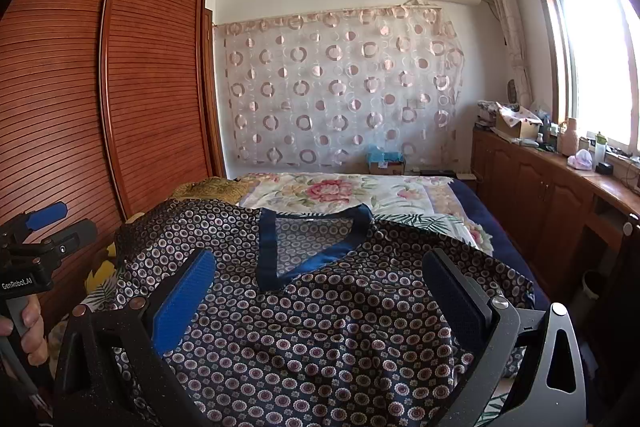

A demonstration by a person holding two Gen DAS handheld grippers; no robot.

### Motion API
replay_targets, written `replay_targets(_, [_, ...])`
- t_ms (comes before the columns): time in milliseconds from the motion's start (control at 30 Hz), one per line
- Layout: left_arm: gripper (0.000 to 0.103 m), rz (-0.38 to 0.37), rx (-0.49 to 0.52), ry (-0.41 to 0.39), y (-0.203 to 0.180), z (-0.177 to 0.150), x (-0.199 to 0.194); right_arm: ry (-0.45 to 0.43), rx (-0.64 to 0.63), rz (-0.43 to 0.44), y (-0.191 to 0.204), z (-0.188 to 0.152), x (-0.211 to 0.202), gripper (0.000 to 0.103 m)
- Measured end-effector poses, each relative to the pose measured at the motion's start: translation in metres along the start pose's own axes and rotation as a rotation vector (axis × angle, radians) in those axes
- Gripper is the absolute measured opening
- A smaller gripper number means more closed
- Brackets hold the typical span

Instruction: Fold small clothes

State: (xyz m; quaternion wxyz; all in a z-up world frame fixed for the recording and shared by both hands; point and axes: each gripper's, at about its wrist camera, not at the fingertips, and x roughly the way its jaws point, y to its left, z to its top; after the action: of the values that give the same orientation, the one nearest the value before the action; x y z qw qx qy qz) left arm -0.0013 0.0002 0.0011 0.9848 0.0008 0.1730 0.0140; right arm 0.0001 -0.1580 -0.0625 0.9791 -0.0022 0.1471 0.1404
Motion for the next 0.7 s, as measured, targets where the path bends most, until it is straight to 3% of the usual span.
replay_targets(700, [0.103,0.006,0.007,-0.008,-0.0007,0.0017,-0.0058,0.000,0.002,0.002,0.0010,-0.0001,0.0006,0.103])
